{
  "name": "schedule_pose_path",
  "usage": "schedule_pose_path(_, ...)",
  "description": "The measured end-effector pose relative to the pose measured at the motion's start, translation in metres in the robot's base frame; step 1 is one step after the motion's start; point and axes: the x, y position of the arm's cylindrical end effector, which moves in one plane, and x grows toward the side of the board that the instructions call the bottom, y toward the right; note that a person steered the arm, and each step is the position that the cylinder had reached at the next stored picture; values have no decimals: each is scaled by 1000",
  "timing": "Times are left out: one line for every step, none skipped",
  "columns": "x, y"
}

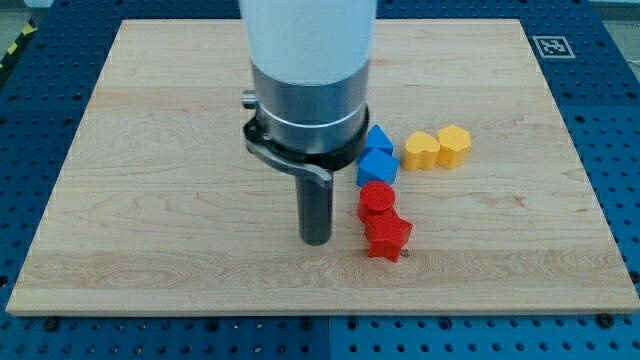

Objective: Push the green circle up and left a bit

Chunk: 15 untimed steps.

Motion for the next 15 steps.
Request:
schedule_pose_path(0, 20)
schedule_pose_path(-18, 27)
schedule_pose_path(-51, 28)
schedule_pose_path(-81, 23)
schedule_pose_path(-103, 23)
schedule_pose_path(-126, 23)
schedule_pose_path(-139, 24)
schedule_pose_path(-139, 35)
schedule_pose_path(-139, 54)
schedule_pose_path(-141, 55)
schedule_pose_path(-154, 56)
schedule_pose_path(-155, 56)
schedule_pose_path(-161, 52)
schedule_pose_path(-184, 32)
schedule_pose_path(-186, 33)
